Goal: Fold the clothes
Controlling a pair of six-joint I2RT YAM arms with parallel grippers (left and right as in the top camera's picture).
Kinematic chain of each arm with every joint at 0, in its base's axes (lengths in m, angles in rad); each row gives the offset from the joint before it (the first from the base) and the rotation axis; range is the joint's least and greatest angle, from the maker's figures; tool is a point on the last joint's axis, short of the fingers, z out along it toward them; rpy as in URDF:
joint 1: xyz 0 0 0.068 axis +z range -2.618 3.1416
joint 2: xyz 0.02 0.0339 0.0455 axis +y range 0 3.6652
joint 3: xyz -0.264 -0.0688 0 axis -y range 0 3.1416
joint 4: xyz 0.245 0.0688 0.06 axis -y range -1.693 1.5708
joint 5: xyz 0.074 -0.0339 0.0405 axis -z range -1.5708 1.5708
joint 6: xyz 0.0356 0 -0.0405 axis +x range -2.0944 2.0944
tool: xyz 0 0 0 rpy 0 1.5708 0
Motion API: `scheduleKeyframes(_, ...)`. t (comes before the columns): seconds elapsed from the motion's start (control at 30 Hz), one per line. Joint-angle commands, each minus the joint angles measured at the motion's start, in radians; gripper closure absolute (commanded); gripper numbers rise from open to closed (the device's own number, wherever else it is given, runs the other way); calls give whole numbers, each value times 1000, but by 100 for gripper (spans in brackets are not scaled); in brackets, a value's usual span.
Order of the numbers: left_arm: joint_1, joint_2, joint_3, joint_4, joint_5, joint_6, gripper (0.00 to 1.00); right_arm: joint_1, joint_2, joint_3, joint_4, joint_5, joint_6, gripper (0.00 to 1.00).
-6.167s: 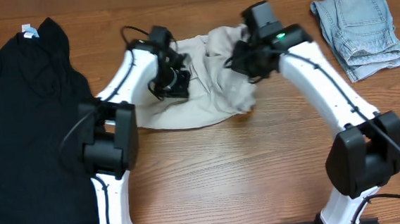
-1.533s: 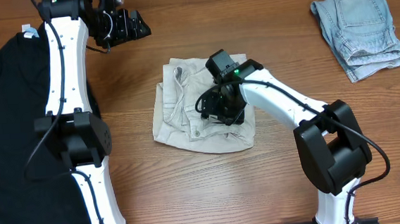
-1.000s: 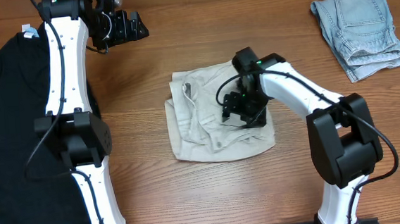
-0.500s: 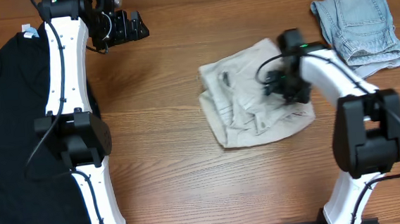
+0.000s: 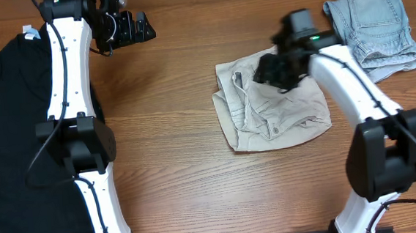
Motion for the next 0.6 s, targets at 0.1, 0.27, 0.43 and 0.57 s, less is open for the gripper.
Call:
scheduleKeyframes(0.1, -10, 1, 19, -1, -5, 5, 2, 115, 127, 17, 110, 233, 182, 93)
scheduleKeyframes(0.27, -10, 1, 19, -3, -6, 6, 1, 137, 225, 17, 175, 60, 179, 94)
scheduleKeyframes(0.43, -10, 1, 19, -13, -28, 6, 1, 156, 286, 17, 180, 15, 158, 94)
scheduleKeyframes(0.57, -10, 1, 19, -22, -59, 10, 0, 150, 267, 30, 145, -23, 141, 95)
